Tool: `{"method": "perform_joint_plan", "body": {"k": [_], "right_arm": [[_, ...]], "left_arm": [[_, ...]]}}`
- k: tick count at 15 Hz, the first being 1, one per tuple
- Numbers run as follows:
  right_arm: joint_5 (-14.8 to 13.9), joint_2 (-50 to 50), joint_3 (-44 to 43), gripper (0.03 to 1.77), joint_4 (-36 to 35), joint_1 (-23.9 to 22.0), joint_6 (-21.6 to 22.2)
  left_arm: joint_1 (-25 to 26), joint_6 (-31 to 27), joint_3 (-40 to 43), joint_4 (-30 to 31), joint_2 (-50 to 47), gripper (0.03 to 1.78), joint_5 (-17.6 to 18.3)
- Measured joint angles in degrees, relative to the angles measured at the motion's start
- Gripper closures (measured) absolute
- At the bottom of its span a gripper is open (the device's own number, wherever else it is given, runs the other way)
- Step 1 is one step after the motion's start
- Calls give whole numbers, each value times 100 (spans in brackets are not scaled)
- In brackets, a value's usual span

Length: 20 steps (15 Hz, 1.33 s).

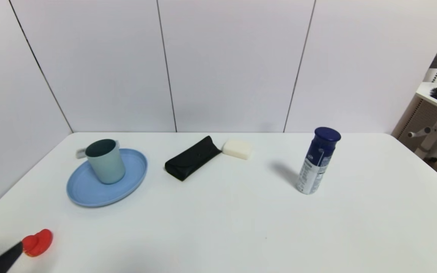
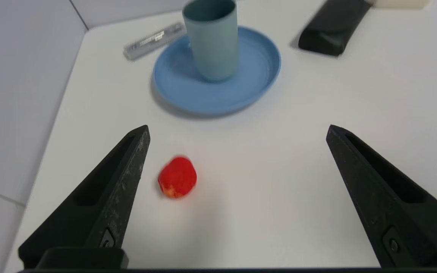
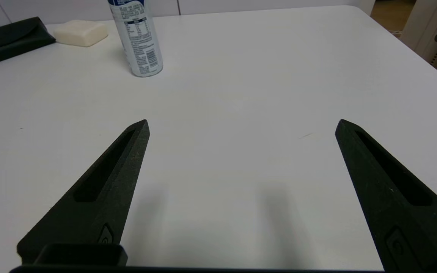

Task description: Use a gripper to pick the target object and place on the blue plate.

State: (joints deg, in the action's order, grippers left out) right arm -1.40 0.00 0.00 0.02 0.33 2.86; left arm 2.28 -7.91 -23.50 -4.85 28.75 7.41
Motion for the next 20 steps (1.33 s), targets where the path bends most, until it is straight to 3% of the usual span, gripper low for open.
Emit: {"method": "perform_joint_plan", "body": {"k": [4,7,11,20], "right_arm": [[0,0,0,11,-2,0,0],[0,0,0,11,-2,0,0],[2,0,0,11,-2,0,2],[2,0,0,11,0,0,0]], "left_arm": [[-118,-11,1640,-27,-1781,12,-238],[-195,185,2119,113,-2547,12,-541],[-212,274,2315,423,-2839,12,-562],[-212,279,2341,423,-2886,12,-563]]}}
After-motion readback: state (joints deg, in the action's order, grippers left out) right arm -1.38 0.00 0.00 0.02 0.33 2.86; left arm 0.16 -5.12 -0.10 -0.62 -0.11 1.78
